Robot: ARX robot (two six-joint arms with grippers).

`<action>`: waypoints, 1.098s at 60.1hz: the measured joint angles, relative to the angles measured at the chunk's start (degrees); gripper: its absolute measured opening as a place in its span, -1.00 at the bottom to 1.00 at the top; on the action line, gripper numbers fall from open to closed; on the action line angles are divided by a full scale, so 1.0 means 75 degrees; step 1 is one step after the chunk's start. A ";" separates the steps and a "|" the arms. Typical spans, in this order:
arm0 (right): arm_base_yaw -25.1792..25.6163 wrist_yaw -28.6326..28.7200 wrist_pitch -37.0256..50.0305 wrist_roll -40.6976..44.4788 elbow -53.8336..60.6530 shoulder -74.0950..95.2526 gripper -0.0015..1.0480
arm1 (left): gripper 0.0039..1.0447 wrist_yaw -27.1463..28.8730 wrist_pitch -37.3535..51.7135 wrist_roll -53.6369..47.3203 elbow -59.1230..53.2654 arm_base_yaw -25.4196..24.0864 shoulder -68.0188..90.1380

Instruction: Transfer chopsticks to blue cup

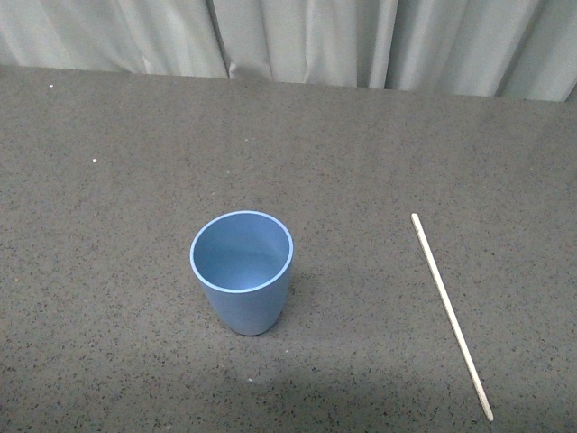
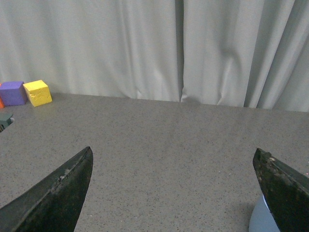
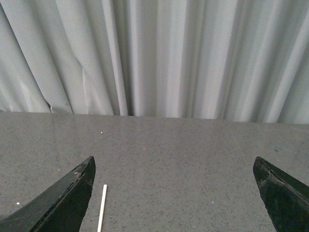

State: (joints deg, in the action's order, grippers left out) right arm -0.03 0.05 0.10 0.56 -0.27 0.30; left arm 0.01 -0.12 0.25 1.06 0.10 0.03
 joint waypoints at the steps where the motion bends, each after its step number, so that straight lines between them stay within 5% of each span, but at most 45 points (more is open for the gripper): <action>1: 0.0000 0.0000 0.0000 0.0000 0.0000 0.0000 0.82 | 0.88 0.0000 0.0000 0.0000 0.0000 0.0000 0.0000; 66: 0.0000 0.0000 0.0000 0.0000 0.0000 0.0000 0.82 | 0.88 0.0000 0.0000 0.0000 0.0000 0.0000 0.0000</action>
State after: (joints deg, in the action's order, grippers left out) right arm -0.03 0.05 0.10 0.56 -0.27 0.30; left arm 0.01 -0.12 0.25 1.06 0.10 0.03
